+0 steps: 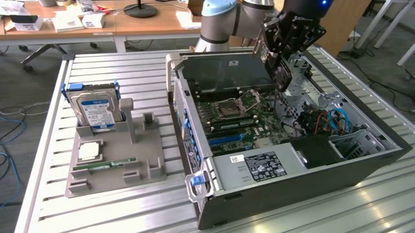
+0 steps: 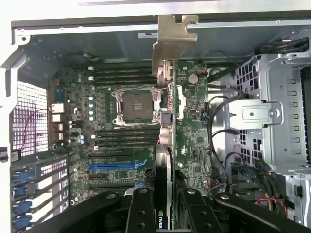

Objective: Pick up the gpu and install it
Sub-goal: 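Pick up the gpu and move the gpu toward the slot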

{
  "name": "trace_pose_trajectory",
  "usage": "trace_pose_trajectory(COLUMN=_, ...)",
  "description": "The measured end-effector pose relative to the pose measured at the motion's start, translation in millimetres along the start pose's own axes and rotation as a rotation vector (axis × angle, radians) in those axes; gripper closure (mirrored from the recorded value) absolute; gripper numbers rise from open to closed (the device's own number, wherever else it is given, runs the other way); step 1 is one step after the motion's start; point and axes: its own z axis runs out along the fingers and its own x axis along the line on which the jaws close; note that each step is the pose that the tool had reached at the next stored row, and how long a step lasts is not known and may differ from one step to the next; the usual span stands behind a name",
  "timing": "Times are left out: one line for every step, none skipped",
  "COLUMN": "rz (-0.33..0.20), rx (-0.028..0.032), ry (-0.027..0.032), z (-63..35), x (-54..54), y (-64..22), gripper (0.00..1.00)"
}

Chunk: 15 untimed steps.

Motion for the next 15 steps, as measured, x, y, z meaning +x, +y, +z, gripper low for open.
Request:
trace_pose_trajectory(rz=0.0, rx=0.0, ry=0.0001, z=0.0, x=-1.1, y=0.1, gripper=0.74)
trace_pose_trajectory(rz=-0.001, rx=-0.0001, ry=0.0001, z=0.0, x=-2.5, y=0.2, gripper=0.74)
trace_pose_trajectory(rz=-0.001, rx=0.0, ry=0.0001, z=0.0, x=-4.2, y=0.3, gripper=0.74)
trace_pose_trajectory(rz=-0.002, rx=0.0, ry=0.0002, z=0.0, x=-5.8, y=0.4, gripper=0.74)
trace_pose_trajectory(rz=-0.003, rx=0.0, ry=0.0004, z=0.0, x=-6.9, y=0.5, gripper=0.74)
trace_pose_trajectory(rz=-0.003, rx=0.0, ry=0.0004, z=0.0, x=-7.2, y=0.5, gripper=0.74)
trace_pose_trajectory(rz=-0.003, rx=0.0, ry=0.0004, z=0.0, x=-7.2, y=0.5, gripper=0.74)
trace_pose_trajectory(rz=-0.003, rx=0.0, ry=0.0004, z=0.0, x=-7.2, y=0.5, gripper=0.74)
trace_pose_trajectory(rz=-0.003, rx=0.0, ry=0.0004, z=0.0, x=-7.2, y=0.5, gripper=0.74)
trace_pose_trajectory(rz=-0.003, rx=0.0, ry=0.0004, z=0.0, x=-7.2, y=0.5, gripper=0.74)
trace_pose_trajectory(rz=-0.004, rx=0.0, ry=0.0004, z=0.0, x=-7.2, y=0.5, gripper=0.74)
trace_pose_trajectory(rz=-0.007, rx=0.0, ry=0.0008, z=0.0, x=-7.4, y=0.5, gripper=0.74)
trace_pose_trajectory(rz=-0.015, rx=0.0, ry=0.0017, z=0.0, x=-7.7, y=0.6, gripper=0.74)
trace_pose_trajectory(rz=-0.023, rx=0.0001, ry=0.0027, z=0.1, x=-8.1, y=0.6, gripper=0.74)
trace_pose_trajectory(rz=-0.032, rx=0.0002, ry=0.0036, z=0.1, x=-8.6, y=0.6, gripper=0.74)
